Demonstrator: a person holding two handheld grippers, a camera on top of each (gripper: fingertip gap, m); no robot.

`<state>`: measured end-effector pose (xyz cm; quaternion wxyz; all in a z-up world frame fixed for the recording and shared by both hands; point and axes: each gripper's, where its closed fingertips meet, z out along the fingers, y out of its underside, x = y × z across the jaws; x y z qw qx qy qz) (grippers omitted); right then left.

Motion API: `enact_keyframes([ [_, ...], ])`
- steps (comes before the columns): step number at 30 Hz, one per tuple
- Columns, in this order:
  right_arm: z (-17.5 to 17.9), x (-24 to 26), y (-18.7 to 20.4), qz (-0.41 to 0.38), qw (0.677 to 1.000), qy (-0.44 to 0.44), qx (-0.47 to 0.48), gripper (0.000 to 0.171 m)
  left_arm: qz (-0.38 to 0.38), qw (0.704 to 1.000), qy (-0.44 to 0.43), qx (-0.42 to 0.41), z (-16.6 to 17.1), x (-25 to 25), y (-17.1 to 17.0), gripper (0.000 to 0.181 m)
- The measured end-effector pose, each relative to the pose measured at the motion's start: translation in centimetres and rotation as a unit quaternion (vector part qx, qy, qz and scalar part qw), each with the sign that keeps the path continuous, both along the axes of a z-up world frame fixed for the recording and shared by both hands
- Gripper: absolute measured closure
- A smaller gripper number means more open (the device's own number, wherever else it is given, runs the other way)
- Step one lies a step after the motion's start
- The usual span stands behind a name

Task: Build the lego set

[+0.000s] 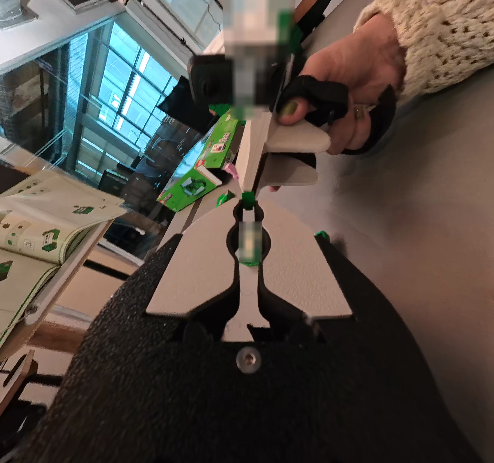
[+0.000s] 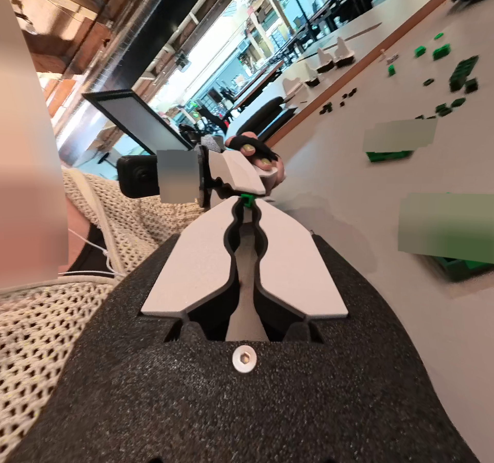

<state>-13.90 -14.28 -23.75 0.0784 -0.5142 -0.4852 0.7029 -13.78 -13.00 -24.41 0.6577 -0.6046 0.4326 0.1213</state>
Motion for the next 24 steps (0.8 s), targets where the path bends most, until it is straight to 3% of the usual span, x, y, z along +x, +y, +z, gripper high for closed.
enact_keyframes([
  [1,0.0,0.0,0.1,-0.008,1.000,0.002,0.016,0.162,0.010,1.000,0.002,-0.004,-0.1,-0.2,0.2,0.174],
  [9,-1.0,-0.6,0.6,-0.062,0.991,-0.013,0.122,0.159,0.037,0.999,0.031,-0.010,-0.6,-0.8,0.6,0.174],
  [17,-1.7,-0.9,1.0,-0.078,0.988,-0.032,0.133,0.149,0.045,0.998,0.041,-0.023,-1.1,-1.0,0.8,0.174],
  [24,-1.9,-1.0,0.9,-0.077,0.987,-0.038,0.139,0.158,0.045,0.997,0.051,-0.025,-1.4,-0.8,0.9,0.174],
])
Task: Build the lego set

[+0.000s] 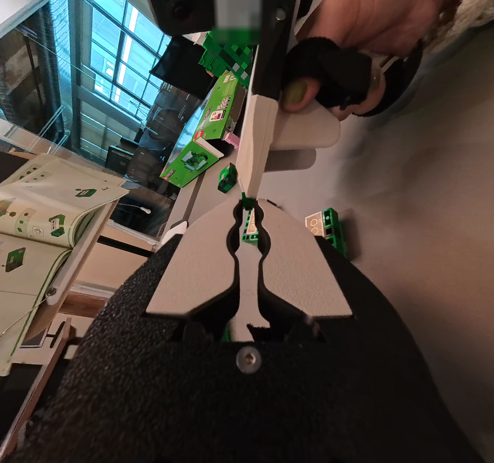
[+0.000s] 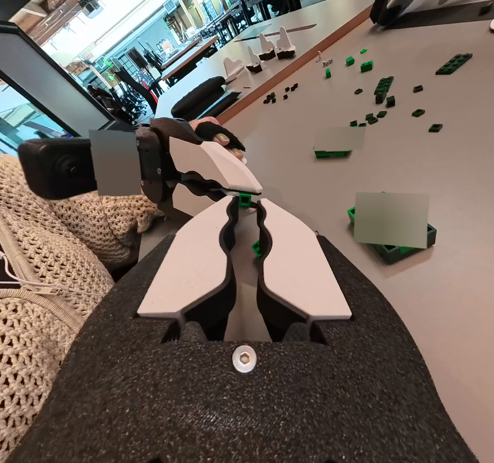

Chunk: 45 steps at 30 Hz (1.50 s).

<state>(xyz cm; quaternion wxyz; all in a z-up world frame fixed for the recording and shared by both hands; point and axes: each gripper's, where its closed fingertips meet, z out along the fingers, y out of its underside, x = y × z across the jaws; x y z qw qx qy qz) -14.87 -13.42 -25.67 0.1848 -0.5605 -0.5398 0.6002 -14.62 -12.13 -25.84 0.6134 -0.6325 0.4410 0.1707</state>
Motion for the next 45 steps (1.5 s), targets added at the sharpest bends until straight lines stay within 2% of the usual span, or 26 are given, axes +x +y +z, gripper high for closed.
enact_keyframes([
  [2,0.2,0.1,0.6,-0.011,1.000,0.006,0.006,0.163,-0.013,0.999,-0.030,-0.012,0.1,0.2,-0.1,0.173],
  [3,0.3,0.2,1.1,-0.020,1.000,0.008,0.011,0.163,-0.016,0.998,-0.045,-0.035,-0.1,0.1,0.0,0.159],
  [4,0.4,0.4,1.6,-0.028,0.999,0.010,0.017,0.163,-0.017,0.996,-0.056,-0.074,-1.0,0.0,0.1,0.137],
  [5,0.4,0.6,2.1,-0.037,0.999,0.009,0.028,0.163,-0.022,0.990,-0.066,-0.125,-2.2,-0.1,0.1,0.123],
  [6,0.2,0.7,2.7,-0.047,0.998,0.006,0.047,0.163,-0.033,0.981,-0.079,-0.176,-3.3,-0.1,-0.2,0.117],
  [9,-0.3,1.1,3.7,-0.062,0.992,-0.006,0.108,0.163,-0.057,0.954,-0.101,-0.277,-5.2,0.0,-1.2,0.117],
  [12,-1.4,1.3,3.8,-0.054,0.984,-0.030,0.169,0.163,-0.049,0.935,-0.104,-0.337,-6.6,-0.4,-1.8,0.116],
  [14,-1.8,1.3,3.4,-0.038,0.979,-0.035,0.198,0.163,-0.051,0.923,-0.114,-0.363,-7.1,-0.4,-2.1,0.122],
  [22,-3.0,1.5,2.2,0.017,0.953,-0.054,0.297,0.163,-0.049,0.924,-0.106,-0.364,-7.3,-0.1,-2.0,0.146],
  [27,-3.4,1.3,1.4,0.071,0.923,-0.079,0.371,0.163,-0.052,0.930,-0.095,-0.352,-7.2,0.1,-1.8,0.147],
  [31,-4.7,1.2,1.4,0.122,0.885,-0.133,0.430,0.163,-0.063,0.932,-0.089,-0.345,-7.2,0.5,-1.9,0.147],
  [38,-5.9,1.4,1.0,0.238,0.838,-0.227,0.435,0.163,-0.071,0.921,-0.119,-0.365,-7.3,0.9,-2.0,0.147],
  [45,-6.0,0.8,0.7,0.301,0.811,-0.261,0.429,0.163,-0.074,0.921,-0.121,-0.363,-7.4,0.9,-2.0,0.147],
])
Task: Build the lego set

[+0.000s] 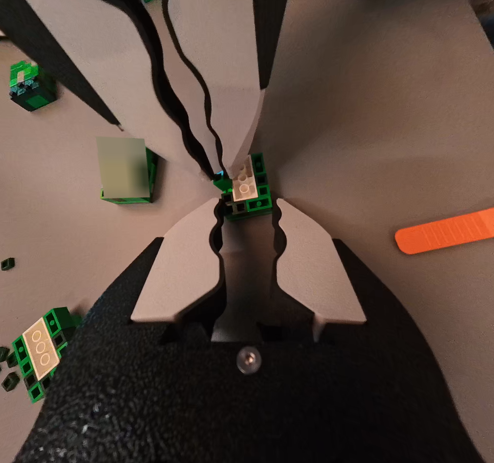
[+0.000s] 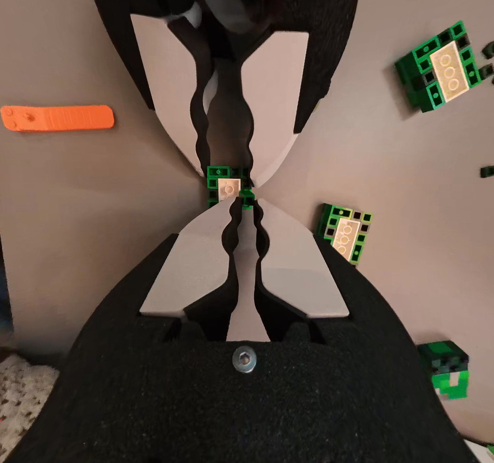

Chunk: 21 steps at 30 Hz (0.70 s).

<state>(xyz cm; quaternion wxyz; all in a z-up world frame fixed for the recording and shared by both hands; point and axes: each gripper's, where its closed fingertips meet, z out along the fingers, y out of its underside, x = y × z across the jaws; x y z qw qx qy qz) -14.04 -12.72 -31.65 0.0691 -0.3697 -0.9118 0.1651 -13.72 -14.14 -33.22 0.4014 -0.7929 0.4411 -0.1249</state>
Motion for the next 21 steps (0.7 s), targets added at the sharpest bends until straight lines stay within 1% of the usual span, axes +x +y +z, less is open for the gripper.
enact_keyframes([
  [8,-0.28,-0.05,-0.02,0.015,0.999,-0.045,0.000,0.162,-0.001,1.000,-0.009,-0.001,-0.03,0.09,0.03,0.147],
  [12,-0.74,0.34,-0.18,0.016,0.998,-0.064,-0.002,0.153,-0.001,1.000,-0.013,-0.001,-0.02,0.18,0.03,0.147],
  [16,-0.76,0.42,-0.22,0.005,0.998,-0.064,-0.018,0.152,0.000,1.000,-0.015,-0.002,-0.04,0.21,0.05,0.147],
  [21,-0.04,0.65,-0.70,0.004,0.999,-0.040,-0.011,0.153,0.002,1.000,-0.016,-0.002,-0.04,0.19,0.11,0.147],
])
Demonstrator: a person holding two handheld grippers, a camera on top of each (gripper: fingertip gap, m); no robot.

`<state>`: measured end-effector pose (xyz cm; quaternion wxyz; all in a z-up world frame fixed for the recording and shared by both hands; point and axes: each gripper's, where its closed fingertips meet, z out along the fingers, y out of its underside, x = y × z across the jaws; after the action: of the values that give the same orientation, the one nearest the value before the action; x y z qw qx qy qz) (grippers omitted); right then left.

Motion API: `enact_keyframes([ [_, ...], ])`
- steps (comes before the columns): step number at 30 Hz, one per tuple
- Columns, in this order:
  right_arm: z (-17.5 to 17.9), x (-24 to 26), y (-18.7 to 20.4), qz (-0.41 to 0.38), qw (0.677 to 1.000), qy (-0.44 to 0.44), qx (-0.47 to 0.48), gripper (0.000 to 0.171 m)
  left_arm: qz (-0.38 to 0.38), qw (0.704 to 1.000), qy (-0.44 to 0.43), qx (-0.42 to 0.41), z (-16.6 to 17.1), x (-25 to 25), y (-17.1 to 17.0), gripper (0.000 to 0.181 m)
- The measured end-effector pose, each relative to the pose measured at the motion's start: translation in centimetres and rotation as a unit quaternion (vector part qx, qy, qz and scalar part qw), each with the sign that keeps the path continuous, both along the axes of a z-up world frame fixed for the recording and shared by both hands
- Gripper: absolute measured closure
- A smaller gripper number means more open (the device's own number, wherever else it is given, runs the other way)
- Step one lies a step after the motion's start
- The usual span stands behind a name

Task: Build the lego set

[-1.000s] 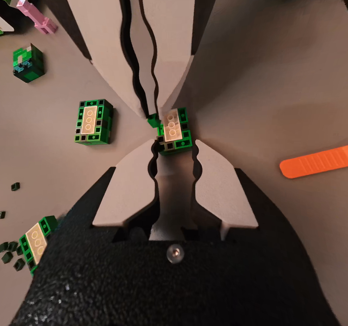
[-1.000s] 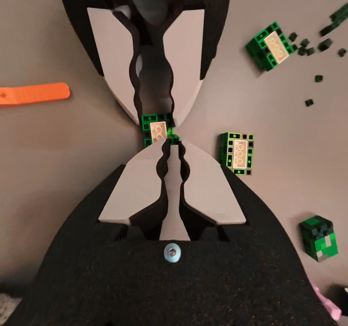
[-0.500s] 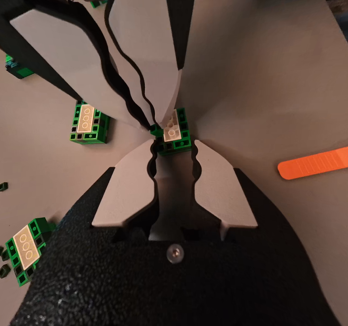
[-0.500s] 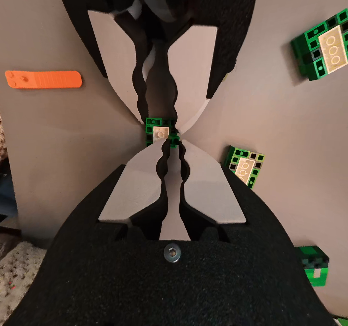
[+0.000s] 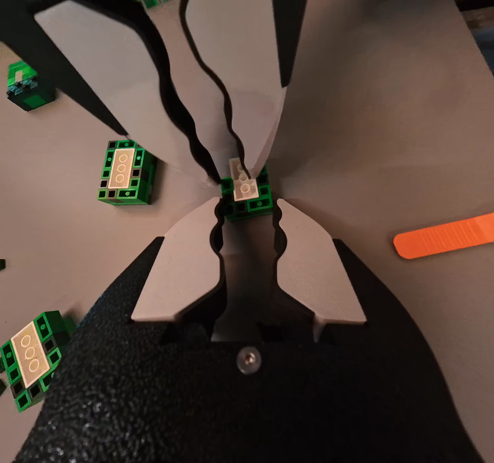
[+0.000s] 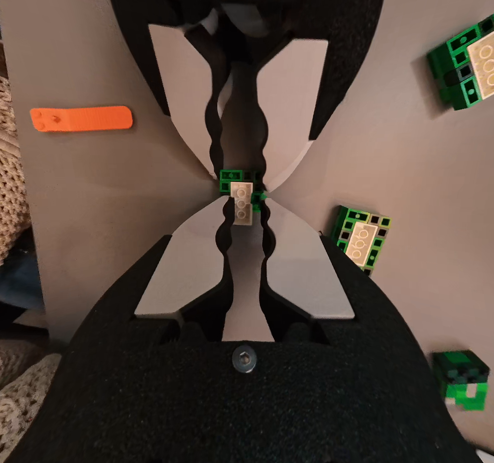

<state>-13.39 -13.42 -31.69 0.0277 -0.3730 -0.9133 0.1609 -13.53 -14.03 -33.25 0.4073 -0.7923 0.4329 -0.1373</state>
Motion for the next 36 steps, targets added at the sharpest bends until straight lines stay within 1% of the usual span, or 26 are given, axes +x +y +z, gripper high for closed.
enact_keyframes([
  [6,0.0,0.1,-0.2,0.004,0.999,0.025,0.028,0.150,0.000,1.000,0.001,0.001,0.0,0.0,0.0,0.147],
  [10,-0.6,0.1,0.0,0.003,0.999,0.032,0.035,0.147,-0.001,1.000,0.001,0.002,0.0,0.0,0.0,0.147],
  [19,-0.7,-0.1,-0.1,-0.015,0.999,0.029,-0.021,0.147,-0.003,1.000,0.002,0.003,0.0,0.1,0.0,0.147],
  [22,-0.4,-0.2,-0.1,-0.026,0.998,0.042,-0.043,0.147,-0.003,1.000,0.003,0.004,0.0,0.1,0.0,0.147],
  [26,0.1,0.0,0.1,-0.046,0.995,0.072,-0.060,0.141,-0.003,1.000,0.006,0.010,0.1,0.1,0.0,0.147],
  [31,1.6,0.7,-0.2,-0.082,0.978,0.135,-0.137,0.141,-0.004,0.999,0.020,0.026,0.2,0.1,0.1,0.147],
  [34,1.8,1.0,0.1,-0.097,0.970,0.173,-0.138,0.139,-0.005,0.999,0.021,0.029,0.2,0.1,0.1,0.147],
  [36,2.1,1.2,0.1,-0.097,0.965,0.208,-0.125,0.131,-0.003,0.999,0.025,0.036,0.3,-0.1,0.2,0.147],
])
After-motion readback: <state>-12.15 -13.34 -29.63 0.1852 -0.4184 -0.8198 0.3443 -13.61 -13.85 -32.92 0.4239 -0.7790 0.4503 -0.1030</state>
